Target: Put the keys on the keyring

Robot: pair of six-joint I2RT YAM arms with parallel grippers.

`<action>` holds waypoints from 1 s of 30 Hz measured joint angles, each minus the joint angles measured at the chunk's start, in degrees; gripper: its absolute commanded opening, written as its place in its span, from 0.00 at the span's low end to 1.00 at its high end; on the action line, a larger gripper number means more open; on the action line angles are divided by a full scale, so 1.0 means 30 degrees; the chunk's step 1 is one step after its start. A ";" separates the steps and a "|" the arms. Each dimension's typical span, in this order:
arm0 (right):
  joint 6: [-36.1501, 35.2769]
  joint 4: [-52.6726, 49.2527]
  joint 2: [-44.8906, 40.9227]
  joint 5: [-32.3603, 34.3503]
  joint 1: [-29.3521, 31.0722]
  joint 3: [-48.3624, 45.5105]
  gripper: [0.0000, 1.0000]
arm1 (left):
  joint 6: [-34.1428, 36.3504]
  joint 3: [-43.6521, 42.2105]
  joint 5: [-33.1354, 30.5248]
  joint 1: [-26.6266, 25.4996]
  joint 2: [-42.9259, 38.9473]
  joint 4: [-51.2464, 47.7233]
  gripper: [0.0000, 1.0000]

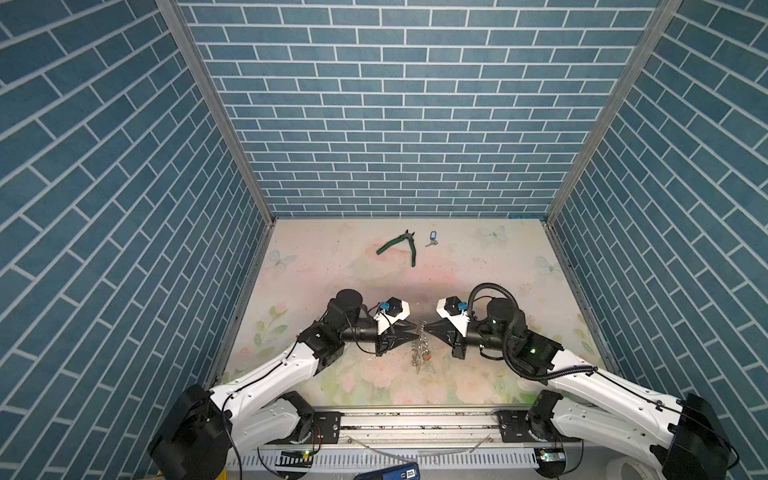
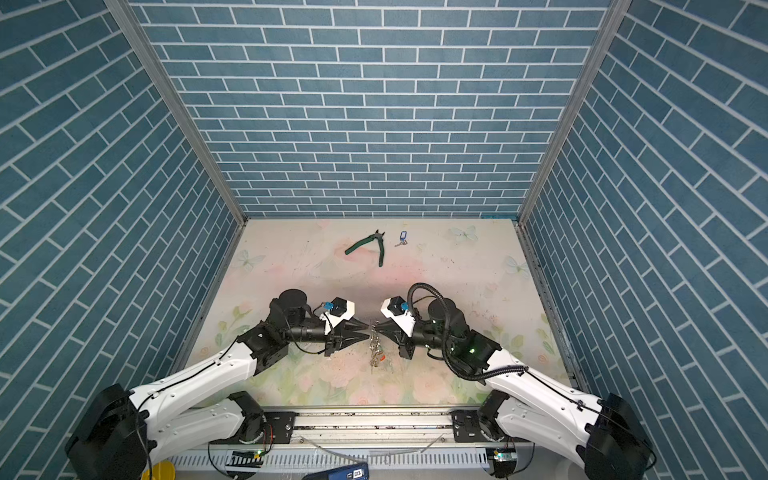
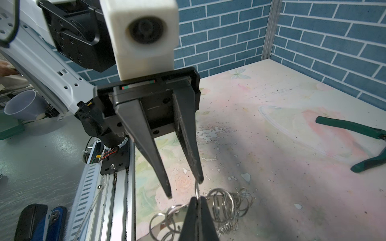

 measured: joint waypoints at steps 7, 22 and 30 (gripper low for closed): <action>0.0532 0.1923 -0.0073 -0.0597 0.0000 -0.0495 0.00 | -0.0729 0.0000 0.0845 0.0175 0.0219 0.1129 0.19; 0.0678 0.3104 0.0066 -0.1311 -0.0073 -0.0546 0.00 | -0.1355 0.0000 0.1355 0.0233 0.0248 0.1778 0.04; 0.0678 0.3096 0.0109 -0.1370 -0.0066 -0.0546 0.00 | -0.1545 0.0000 0.1319 0.0240 0.0248 0.1945 0.11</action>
